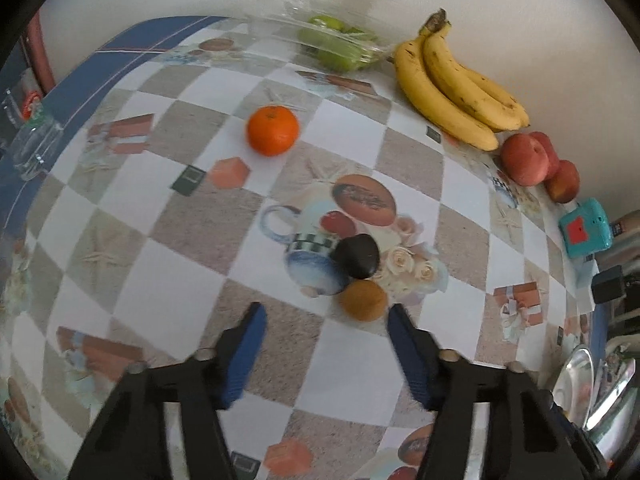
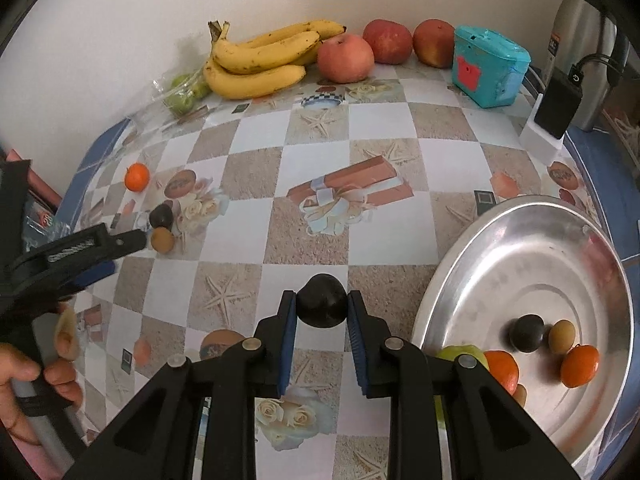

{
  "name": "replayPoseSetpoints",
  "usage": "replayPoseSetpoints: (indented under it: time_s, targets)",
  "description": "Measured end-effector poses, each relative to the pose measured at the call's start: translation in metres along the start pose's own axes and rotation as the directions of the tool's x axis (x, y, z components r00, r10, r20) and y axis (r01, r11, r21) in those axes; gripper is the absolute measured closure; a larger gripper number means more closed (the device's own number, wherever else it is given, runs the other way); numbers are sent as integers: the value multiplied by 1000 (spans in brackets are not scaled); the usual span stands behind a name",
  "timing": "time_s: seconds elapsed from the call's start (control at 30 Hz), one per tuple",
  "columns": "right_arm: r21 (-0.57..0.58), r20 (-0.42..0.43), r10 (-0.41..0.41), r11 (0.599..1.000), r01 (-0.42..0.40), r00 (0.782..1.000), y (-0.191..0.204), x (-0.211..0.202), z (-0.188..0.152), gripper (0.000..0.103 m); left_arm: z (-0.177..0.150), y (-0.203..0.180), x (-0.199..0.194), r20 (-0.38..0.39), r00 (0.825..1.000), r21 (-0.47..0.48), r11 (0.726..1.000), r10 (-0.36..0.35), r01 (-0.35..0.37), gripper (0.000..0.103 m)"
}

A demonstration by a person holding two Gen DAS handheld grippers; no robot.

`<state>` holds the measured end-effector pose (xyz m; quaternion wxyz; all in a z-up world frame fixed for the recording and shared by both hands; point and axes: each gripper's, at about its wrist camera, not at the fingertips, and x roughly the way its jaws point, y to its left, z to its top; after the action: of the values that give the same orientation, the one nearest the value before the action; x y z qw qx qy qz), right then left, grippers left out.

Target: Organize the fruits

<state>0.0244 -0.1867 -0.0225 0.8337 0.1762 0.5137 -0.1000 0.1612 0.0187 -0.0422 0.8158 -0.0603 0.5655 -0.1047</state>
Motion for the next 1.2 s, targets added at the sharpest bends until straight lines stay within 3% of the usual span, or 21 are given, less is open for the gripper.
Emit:
replayPoseSetpoints:
  time_s: [0.3, 0.6, 1.2]
  targets:
    - [13, -10, 37, 999, -37, 999, -3, 0, -1, 77, 5, -7, 10, 7, 1000, 18, 1000, -17, 17, 52]
    - [27, -9, 54, 998, -54, 998, -7, 0, 0, 77, 3, -17, 18, -11, 1000, 51, 999, -18, 19, 75]
    - [46, 12, 50, 998, -50, 999, -7, -20, 0, 77, -12, -24, -29, -7, 1000, 32, 999, -3, 4, 75]
